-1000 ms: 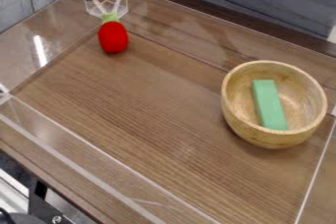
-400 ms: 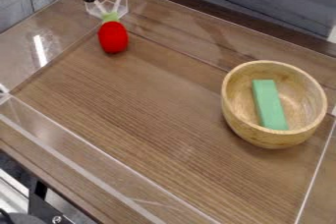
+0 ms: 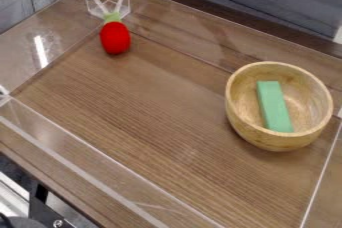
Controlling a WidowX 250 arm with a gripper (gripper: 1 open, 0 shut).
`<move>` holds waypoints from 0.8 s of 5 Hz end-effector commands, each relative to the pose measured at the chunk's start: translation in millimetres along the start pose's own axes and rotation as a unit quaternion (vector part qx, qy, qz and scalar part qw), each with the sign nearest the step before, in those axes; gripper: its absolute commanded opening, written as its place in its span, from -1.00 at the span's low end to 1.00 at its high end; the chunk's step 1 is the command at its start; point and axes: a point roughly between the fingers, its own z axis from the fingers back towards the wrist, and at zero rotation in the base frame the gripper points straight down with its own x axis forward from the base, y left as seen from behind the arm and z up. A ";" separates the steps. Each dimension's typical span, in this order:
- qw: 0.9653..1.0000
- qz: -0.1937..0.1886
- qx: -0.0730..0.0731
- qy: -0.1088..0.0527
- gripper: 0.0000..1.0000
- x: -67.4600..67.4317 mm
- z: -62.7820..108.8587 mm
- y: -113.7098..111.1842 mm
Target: Move the red object to the left side of the table
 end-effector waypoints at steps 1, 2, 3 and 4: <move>0.999 0.005 0.009 -0.031 -1.00 6.2 19.8 -5.5; 0.999 0.012 0.017 -0.027 -1.00 10.8 12.1 -6.1; 0.999 0.031 0.023 -0.023 -1.00 5.1 6.1 -3.1; 0.998 0.048 0.027 -0.020 1.00 -0.9 3.4 0.8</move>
